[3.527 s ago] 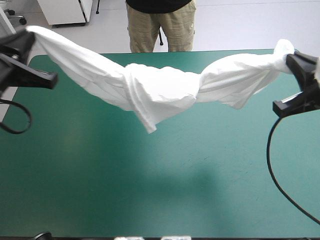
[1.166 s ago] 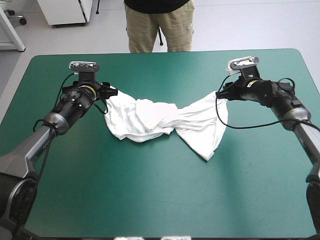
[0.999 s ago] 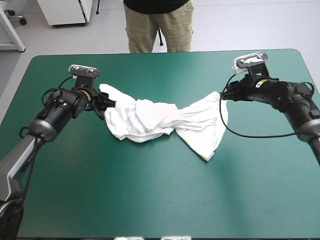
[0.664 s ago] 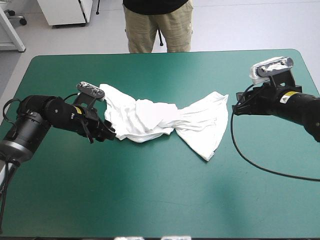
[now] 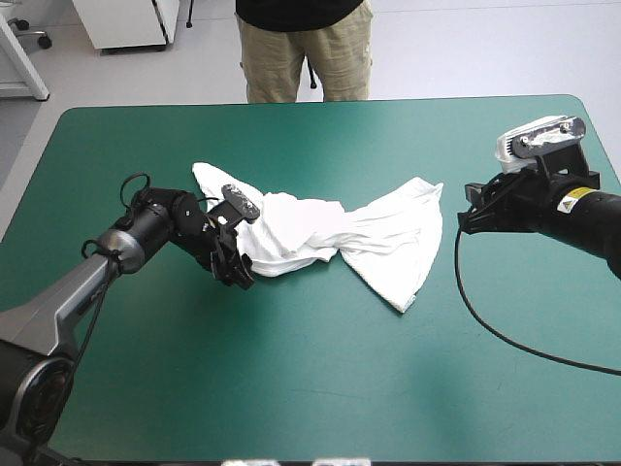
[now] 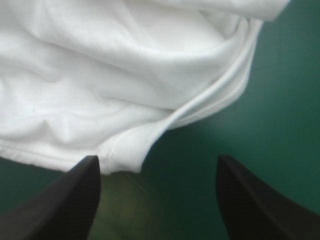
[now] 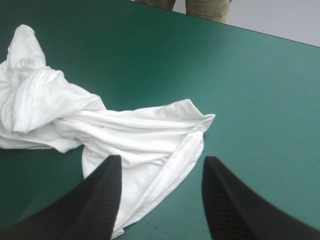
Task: Fold the cloth
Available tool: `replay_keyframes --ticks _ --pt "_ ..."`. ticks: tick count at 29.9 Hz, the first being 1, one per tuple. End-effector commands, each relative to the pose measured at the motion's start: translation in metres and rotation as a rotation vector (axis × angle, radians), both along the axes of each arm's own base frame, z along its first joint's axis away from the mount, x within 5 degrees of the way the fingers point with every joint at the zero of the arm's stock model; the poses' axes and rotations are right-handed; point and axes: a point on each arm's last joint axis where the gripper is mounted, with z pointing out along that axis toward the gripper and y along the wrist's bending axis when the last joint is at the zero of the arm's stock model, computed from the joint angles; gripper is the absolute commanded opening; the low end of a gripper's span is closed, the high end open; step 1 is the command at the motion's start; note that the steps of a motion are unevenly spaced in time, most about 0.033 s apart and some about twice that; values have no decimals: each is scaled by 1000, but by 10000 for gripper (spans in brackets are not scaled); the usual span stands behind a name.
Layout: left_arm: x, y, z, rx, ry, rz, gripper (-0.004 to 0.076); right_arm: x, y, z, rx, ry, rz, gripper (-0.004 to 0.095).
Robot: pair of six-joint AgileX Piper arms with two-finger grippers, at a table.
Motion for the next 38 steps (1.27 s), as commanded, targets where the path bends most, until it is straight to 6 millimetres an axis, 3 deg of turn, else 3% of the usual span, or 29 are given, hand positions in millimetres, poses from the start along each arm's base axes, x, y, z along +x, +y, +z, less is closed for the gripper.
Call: replay_keyframes --ticks 1,5,10,15,19,21,27,30,38 --pt "9 -7 -1 -29 -26 5 475 -5 -2 18 24 -97 -18 464" --pt "14 -9 -18 -5 18 3 475 -5 -3 18 20 -94 -18 463" --pt "15 -9 -19 -5 19 3 426 -6 -4 15 -6 -76 -19 463" --pt "22 -10 -17 -25 -48 38 265 -4 -9 14 -45 -71 -64 458" --pt "28 -11 -14 -79 -105 134 64 1 -8 5 -41 -26 -65 458" --pt "28 -11 -14 -80 -96 143 -5 6 -7 -7 -44 21 -61 458" --pt "26 -11 -15 -73 -68 140 -9 18 6 -75 13 261 -1 459" --pt "25 -11 -15 -73 -56 140 -9 24 21 -107 17 334 58 468" --pt "23 -10 -16 -66 -38 138 -9 44 65 -165 -61 521 128 568"
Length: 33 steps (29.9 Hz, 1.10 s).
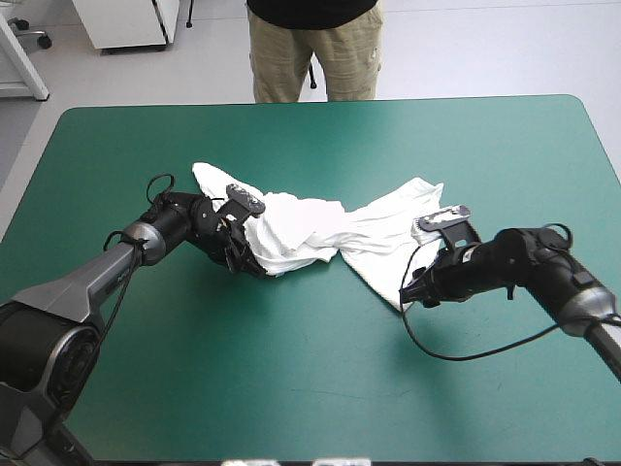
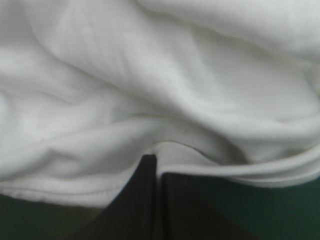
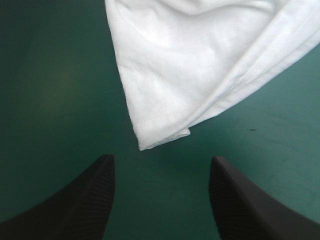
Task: Fold the cloth
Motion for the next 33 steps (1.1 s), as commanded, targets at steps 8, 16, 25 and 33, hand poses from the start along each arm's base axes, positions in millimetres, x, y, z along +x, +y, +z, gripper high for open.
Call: replay_keyframes --ticks 8,16,25,33 --pt "-4 -3 18 -35 -24 8 -9 33 31 -49 13 103 -80 570" --pt "-4 -3 18 -37 -21 10 -9 32 48 -79 -42 209 -30 274" --pt "-13 -3 35 -76 -20 19 -9 26 40 -48 -53 64 -5 2" --pt "-41 6 157 -216 -310 33 -9 2 10 60 -59 -287 -24 1"
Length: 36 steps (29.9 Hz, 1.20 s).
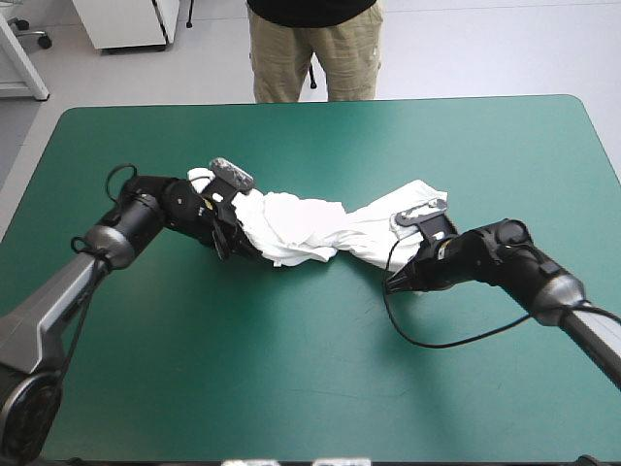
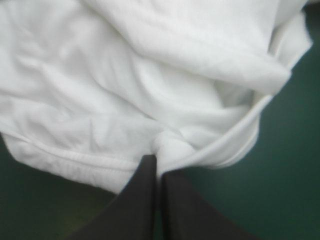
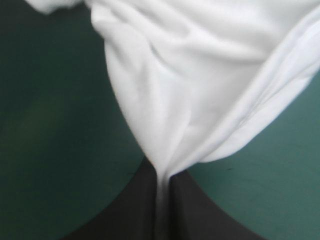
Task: Fold the cloth
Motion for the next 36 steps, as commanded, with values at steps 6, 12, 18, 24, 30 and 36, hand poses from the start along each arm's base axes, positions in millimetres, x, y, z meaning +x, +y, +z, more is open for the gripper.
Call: replay_keyframes --ticks 6,12,18,24,30,36 --pt "-59 18 189 -202 -487 14 -9 -39 -40 165 -9 -544 -33 0" --pt "-115 52 285 -210 -814 110 -9 -83 -63 261 35 -876 -34 0" --pt "-179 85 348 -252 -1098 208 -9 -136 -87 325 82 -1101 -46 0" --pt "-217 99 368 -304 -1207 222 -9 -173 -105 347 96 -1171 -58 0" --pt "-223 117 363 -145 -1192 343 -9 -186 -112 345 96 -1146 -69 0" --pt "-194 108 337 -57 -1000 341 -9 -163 -99 331 76 -985 -31 0"
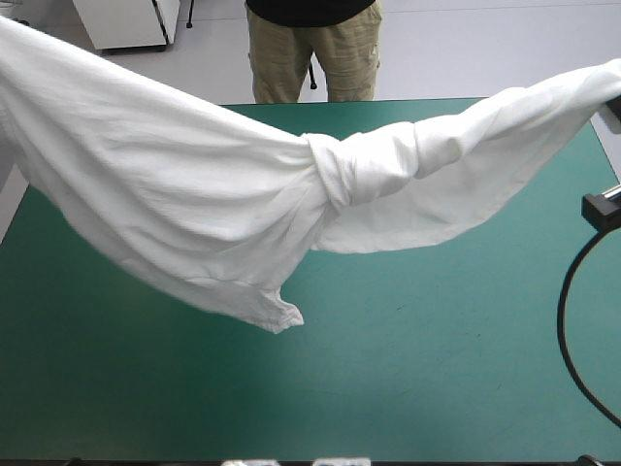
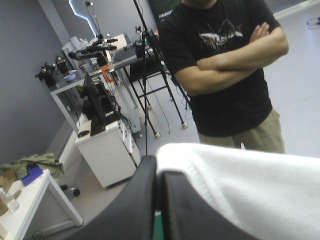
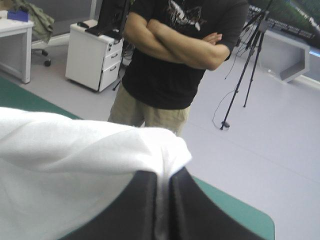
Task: Fold the cloth
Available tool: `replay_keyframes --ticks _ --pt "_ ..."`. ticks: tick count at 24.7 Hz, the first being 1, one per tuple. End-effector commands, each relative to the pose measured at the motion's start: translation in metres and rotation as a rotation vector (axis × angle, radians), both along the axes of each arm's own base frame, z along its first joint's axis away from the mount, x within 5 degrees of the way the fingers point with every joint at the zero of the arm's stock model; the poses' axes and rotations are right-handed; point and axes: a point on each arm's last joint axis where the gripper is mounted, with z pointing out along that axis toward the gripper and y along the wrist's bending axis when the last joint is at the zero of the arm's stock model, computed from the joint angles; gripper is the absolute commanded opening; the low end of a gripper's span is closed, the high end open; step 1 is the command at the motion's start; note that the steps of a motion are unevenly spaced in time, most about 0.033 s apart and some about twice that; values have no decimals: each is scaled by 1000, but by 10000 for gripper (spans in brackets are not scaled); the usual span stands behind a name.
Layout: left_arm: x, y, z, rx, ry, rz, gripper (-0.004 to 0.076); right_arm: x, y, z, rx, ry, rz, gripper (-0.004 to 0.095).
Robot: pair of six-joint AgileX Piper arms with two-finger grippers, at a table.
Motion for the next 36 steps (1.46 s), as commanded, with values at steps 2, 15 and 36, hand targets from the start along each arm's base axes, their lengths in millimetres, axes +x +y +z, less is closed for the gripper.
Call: replay_keyframes --ticks 2,15,36 --pt "34 -12 -26 41 156 5 -9 29 12 -5 -24 70 -14 0" --pt "226 -54 -235 -63 496 23 -8 238 69 -195 -122 543 -107 0" --pt "307 -58 -320 -159 641 21 523 341 -7 -273 35 566 -327 648"
